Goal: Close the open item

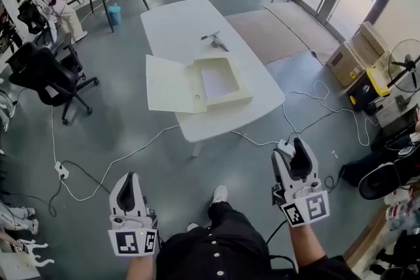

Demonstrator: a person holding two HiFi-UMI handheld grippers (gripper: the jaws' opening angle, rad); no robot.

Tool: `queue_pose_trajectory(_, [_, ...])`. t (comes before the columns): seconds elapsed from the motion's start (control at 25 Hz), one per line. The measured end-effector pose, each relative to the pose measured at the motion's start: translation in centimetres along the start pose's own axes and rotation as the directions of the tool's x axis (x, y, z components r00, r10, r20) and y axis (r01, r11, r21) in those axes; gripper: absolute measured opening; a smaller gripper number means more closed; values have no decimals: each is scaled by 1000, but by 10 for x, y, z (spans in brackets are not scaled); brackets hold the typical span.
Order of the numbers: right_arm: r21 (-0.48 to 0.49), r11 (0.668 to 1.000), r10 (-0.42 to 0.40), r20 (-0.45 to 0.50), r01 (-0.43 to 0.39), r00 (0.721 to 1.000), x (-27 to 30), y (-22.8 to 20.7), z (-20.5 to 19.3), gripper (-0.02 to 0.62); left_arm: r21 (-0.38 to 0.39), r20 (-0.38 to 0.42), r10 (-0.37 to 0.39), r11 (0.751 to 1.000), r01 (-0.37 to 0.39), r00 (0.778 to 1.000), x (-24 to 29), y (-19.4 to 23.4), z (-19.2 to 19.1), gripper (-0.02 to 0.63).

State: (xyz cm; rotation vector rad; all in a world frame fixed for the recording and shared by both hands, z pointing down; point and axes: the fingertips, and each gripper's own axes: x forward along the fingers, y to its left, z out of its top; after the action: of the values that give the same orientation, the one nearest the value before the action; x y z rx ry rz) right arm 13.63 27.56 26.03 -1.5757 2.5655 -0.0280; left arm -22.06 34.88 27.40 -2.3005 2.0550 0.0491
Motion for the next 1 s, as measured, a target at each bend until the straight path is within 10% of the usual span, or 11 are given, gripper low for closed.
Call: queue_pose_trajectory(1.0, [27,996,90,-35,-89,995,129,-116,-8,281,18,-16,129,991,-129,991,147,-23,-1,17])
